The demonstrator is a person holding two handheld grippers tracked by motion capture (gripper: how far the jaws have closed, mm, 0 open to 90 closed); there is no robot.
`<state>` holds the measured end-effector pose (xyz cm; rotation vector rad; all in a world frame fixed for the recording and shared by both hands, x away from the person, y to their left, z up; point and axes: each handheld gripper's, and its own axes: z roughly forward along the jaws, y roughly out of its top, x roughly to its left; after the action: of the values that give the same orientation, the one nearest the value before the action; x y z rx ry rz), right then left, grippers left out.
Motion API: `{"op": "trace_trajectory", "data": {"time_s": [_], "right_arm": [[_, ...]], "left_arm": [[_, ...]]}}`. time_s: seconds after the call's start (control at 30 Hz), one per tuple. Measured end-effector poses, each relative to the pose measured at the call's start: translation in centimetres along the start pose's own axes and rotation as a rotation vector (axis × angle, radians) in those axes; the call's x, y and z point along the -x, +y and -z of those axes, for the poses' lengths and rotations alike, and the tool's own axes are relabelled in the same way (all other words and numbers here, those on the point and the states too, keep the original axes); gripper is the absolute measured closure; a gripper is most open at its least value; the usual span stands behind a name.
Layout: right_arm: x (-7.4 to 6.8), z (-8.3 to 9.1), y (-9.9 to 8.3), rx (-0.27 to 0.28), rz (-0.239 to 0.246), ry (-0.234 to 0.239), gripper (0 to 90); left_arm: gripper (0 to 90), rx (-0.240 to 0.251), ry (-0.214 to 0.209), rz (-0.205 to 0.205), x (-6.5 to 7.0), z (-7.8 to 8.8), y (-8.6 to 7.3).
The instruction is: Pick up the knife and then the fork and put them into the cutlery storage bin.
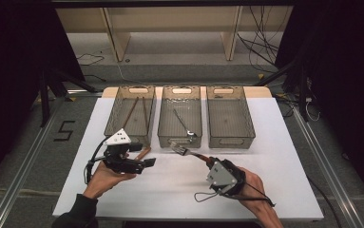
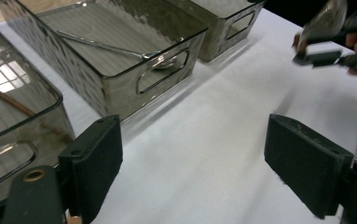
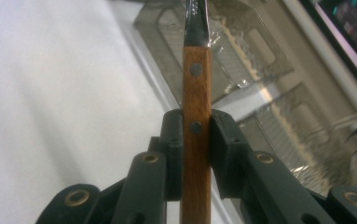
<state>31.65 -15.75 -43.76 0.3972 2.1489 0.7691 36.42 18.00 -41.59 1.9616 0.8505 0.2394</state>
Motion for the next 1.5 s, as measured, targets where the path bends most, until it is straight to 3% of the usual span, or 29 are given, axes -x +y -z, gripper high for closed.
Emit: {"op": "trace_trajectory", "data": {"time_s": [0.2, 0.33, 0.47, 0.6, 0.8, 1.1, 1.5], "right_arm": [[4.1, 0.1, -0.3, 0.030, -0.294, 0.095, 76.5], [6.8, -0.3, -0.6, 0.052, -0.458, 0.133, 76.5], [9.2, -0.6, -1.1, 0.062, -0.598, 0.138, 76.5], [11.3, -1.3, -1.3, 0.044, -0.694, 0.151, 76.5], [13.5, -2.9, -1.5, -0.011, -0.762, 0.139, 76.5], [15.7, -5.6, -1.9, -0.087, -0.811, 0.119, 76.4], [16.9, -8.4, -2.8, -0.191, -0.852, 0.091, 76.4]], "left_arm": [[16.2, 0.026, 0.033, -0.008, 0.1, -0.3, -1.5], [16.0, 0.057, 0.048, -0.007, 0.0, -0.3, -2.3], [16.0, 0.078, 0.063, 0.007, -0.3, -0.4, -3.2], [16.0, 0.090, 0.087, 0.014, -0.5, -0.4, -3.9], [16.0, 0.087, 0.109, 0.009, -0.4, -0.3, -4.4], [16.1, 0.077, 0.132, 0.008, -0.7, -0.1, -4.6], [16.2, 0.056, 0.180, -0.002, -1.3, 0.4, -4.7]]}}
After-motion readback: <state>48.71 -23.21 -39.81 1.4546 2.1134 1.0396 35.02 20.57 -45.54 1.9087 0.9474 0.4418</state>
